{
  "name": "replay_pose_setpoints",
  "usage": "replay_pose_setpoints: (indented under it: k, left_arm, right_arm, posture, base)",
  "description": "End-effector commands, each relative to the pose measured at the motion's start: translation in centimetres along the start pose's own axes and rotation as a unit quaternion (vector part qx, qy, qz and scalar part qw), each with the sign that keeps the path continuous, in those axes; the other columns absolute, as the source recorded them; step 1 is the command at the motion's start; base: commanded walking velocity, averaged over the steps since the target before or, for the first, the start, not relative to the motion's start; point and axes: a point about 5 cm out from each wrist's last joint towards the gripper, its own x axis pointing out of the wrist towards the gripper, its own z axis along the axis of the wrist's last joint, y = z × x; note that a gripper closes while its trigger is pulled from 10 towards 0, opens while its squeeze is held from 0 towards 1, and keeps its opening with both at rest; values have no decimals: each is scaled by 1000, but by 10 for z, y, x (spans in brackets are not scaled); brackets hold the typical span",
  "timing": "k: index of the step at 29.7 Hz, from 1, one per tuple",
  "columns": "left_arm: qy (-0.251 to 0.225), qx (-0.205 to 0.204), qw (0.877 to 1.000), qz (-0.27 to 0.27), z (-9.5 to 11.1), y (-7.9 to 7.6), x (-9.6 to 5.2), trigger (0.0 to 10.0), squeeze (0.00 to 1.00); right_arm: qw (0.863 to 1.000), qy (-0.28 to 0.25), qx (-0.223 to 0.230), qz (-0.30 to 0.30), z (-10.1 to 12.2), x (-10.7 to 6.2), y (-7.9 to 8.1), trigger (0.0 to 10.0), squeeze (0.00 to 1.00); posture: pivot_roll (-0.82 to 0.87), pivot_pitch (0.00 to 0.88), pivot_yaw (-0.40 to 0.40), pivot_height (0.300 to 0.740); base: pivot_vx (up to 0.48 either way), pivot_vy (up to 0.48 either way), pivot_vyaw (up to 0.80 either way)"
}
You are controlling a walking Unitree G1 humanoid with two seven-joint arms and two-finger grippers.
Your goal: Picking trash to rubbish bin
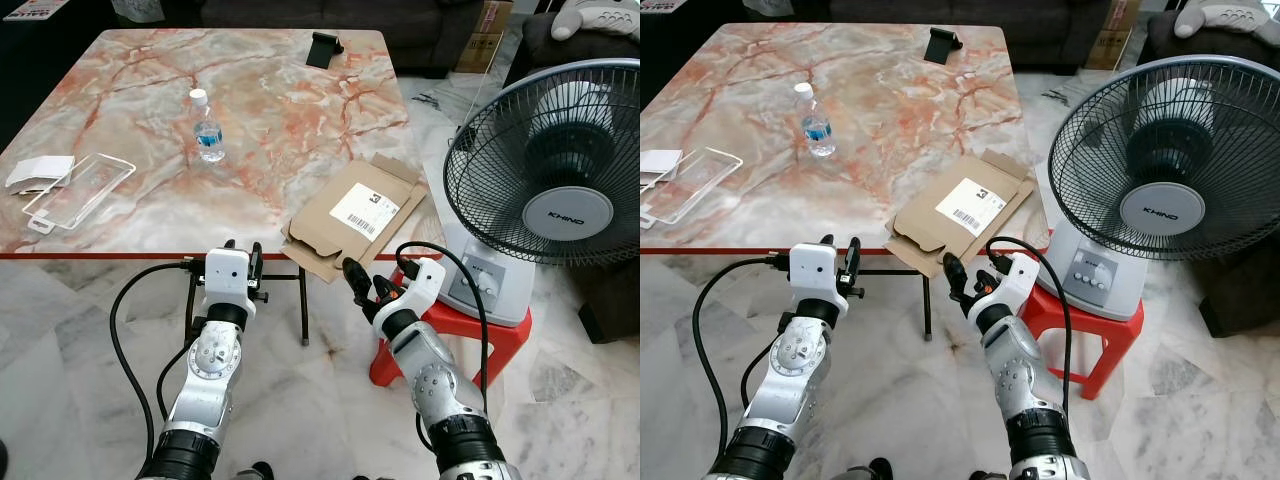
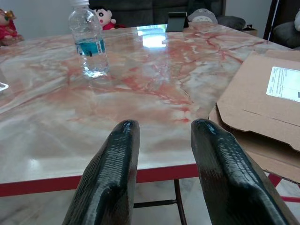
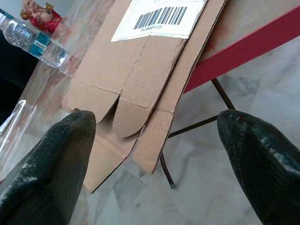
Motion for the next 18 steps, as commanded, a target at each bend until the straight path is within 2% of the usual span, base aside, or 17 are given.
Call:
replay_pose_setpoints:
  k: [1, 18]
  left_arm:
    - [10, -4, 1000, -7, -3, -2, -1, 10000, 0]
    - [9, -7, 1000, -15, -2, -4, 0, 10000, 0]
  right_arm:
    - [1000, -2, 6, 11, -1, 6, 8, 10000, 0]
    - [999, -4, 26, 21, -4, 17, 18, 10000, 0]
  posture:
    - [83, 179, -21, 740]
    - [89, 183, -19, 740]
  base:
    - [0, 0, 0]
    - [0, 0, 0]
